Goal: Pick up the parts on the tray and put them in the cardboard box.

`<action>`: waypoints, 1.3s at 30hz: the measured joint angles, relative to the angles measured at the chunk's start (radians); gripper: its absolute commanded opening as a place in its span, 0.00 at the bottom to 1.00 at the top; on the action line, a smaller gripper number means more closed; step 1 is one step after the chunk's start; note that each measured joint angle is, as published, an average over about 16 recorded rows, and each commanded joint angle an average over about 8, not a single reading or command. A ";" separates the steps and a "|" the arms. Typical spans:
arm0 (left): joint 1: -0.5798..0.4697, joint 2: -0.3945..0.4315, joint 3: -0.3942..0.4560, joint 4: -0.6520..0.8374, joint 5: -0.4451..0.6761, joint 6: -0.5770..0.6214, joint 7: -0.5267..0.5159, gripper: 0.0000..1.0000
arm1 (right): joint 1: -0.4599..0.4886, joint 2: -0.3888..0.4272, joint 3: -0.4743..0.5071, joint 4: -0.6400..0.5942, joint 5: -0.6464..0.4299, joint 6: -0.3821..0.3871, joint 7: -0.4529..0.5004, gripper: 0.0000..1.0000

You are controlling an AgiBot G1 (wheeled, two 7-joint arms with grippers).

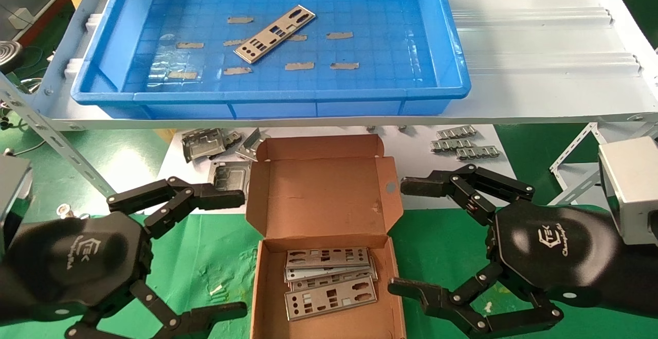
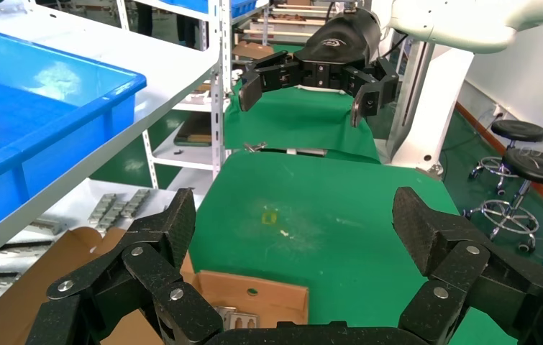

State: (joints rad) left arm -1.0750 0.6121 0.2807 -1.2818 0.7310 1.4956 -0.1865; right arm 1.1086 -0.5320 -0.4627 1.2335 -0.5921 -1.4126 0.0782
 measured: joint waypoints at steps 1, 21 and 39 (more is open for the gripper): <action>0.000 0.000 0.000 0.000 0.000 0.000 0.000 1.00 | 0.000 0.000 0.000 0.000 0.000 0.000 0.000 1.00; 0.000 0.000 0.000 0.000 0.000 0.000 0.000 1.00 | 0.000 0.000 0.000 0.000 0.000 0.000 0.000 1.00; 0.000 0.000 0.000 0.000 0.000 0.000 0.000 1.00 | 0.000 0.000 0.000 0.000 0.000 0.000 0.000 1.00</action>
State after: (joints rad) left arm -1.0750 0.6122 0.2807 -1.2818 0.7310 1.4956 -0.1865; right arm 1.1086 -0.5320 -0.4627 1.2335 -0.5921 -1.4126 0.0782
